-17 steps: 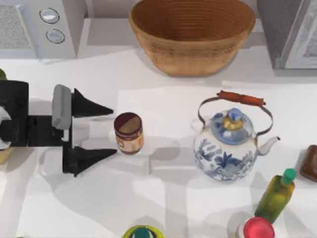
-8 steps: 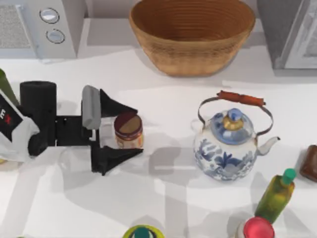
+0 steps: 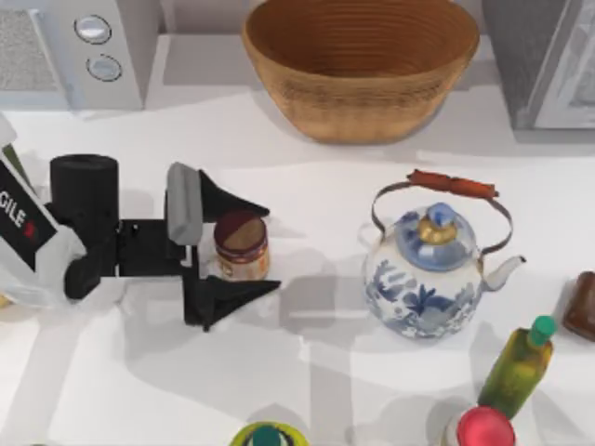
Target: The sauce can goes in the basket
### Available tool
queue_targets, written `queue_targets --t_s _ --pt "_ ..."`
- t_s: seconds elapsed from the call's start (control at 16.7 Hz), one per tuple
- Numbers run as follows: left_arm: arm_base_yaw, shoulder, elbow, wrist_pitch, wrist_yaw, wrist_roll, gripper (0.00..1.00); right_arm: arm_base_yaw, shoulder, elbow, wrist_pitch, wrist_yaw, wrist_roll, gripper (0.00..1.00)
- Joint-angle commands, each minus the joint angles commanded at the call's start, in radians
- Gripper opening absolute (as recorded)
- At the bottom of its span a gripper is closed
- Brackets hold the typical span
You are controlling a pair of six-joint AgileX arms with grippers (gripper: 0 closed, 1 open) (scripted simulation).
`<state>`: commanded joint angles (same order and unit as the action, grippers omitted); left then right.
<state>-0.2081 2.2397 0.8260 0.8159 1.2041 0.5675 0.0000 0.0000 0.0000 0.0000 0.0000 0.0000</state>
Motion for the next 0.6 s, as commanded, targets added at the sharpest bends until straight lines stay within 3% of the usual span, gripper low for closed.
queue_targets --t_s 0.6 --pt "0.000 0.000 0.000 0.000 0.000 0.000 0.17 0.000 0.000 0.000 0.000 0.000 0.000 1.00"
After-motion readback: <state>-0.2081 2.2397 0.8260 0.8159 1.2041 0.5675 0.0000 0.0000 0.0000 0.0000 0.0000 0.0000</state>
